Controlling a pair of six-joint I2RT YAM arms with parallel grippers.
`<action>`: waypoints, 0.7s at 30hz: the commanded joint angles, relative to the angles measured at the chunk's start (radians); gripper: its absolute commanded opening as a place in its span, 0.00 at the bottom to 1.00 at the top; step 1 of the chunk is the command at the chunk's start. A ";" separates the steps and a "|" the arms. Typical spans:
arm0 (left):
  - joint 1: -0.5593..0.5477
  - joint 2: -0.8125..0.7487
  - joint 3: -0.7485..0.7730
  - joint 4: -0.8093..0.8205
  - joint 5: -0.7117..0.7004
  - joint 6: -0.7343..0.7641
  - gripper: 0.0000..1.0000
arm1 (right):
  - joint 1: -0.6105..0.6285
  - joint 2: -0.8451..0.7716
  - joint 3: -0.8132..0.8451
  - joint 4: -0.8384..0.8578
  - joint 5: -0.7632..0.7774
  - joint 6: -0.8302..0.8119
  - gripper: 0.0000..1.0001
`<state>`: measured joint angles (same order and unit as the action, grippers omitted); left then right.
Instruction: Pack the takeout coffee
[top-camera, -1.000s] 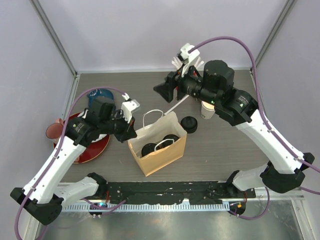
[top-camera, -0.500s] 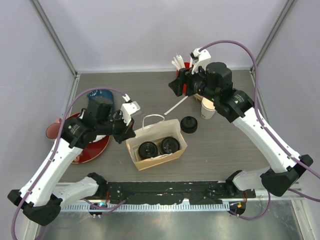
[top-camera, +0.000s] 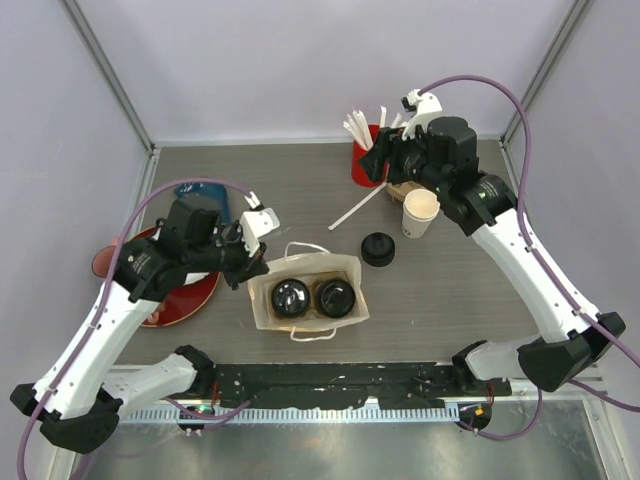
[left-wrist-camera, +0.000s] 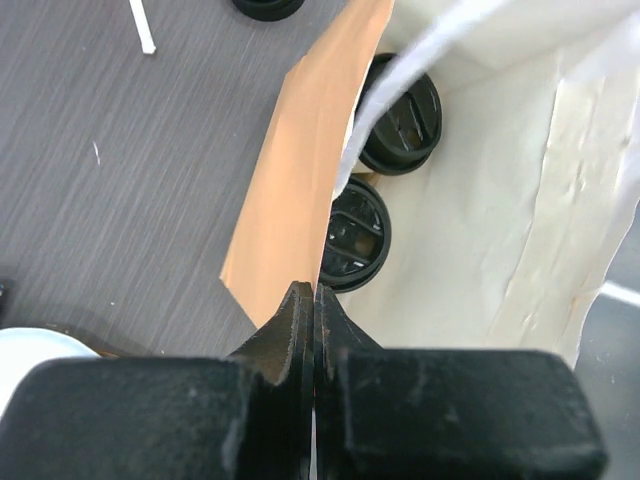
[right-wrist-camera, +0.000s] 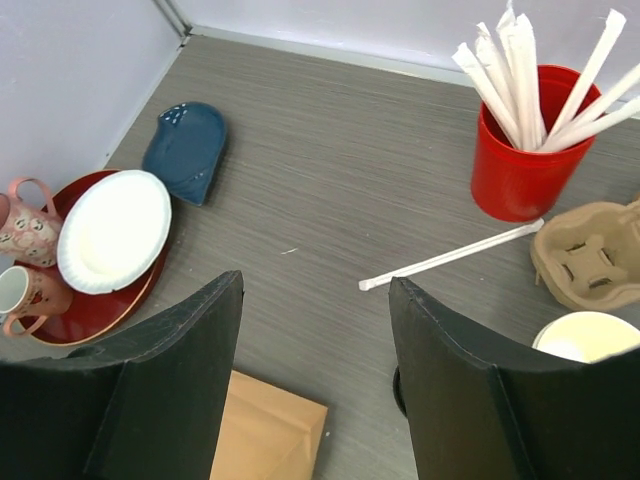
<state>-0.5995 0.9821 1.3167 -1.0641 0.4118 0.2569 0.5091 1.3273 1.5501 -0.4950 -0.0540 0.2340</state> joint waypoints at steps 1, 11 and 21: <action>-0.023 -0.039 0.061 0.003 0.016 0.048 0.00 | -0.026 0.030 0.016 0.015 -0.010 -0.021 0.65; -0.036 -0.037 0.064 -0.014 -0.007 0.074 0.00 | -0.145 0.217 0.184 0.024 0.000 -0.062 0.63; 0.041 0.053 0.067 -0.034 0.054 -0.005 0.00 | -0.264 0.461 0.418 0.035 0.016 -0.111 0.50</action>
<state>-0.5922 1.0103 1.3411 -1.1069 0.4145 0.2836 0.2787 1.7264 1.8645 -0.5007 -0.0624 0.1558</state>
